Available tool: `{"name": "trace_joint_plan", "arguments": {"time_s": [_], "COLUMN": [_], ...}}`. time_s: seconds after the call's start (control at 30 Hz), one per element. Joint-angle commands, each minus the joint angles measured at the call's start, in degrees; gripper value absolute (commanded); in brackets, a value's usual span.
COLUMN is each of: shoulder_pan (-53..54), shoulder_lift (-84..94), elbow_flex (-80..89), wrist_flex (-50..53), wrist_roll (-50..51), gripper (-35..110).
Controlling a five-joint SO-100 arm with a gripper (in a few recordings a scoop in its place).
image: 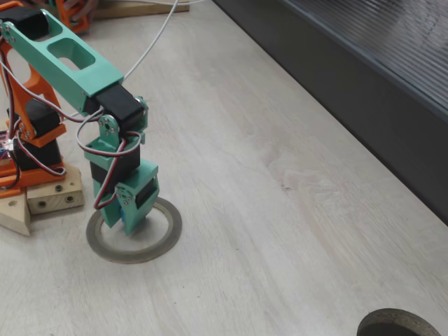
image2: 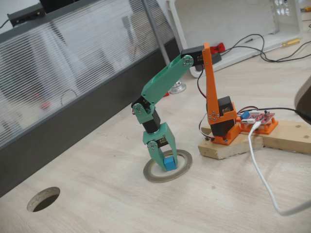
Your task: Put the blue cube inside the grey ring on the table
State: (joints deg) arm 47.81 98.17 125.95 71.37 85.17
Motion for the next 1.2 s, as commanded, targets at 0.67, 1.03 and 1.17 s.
{"name": "trace_joint_plan", "arguments": {"time_s": [0.67,1.03,1.17], "shoulder_pan": [1.0,0.9,0.9], "shoulder_lift": [2.1,2.2,2.2], "elbow_flex": [0.5,0.2,0.2], "wrist_flex": [1.1,1.1,0.7], "wrist_roll": [0.2,0.2,0.2], "gripper": [20,20,20]}}
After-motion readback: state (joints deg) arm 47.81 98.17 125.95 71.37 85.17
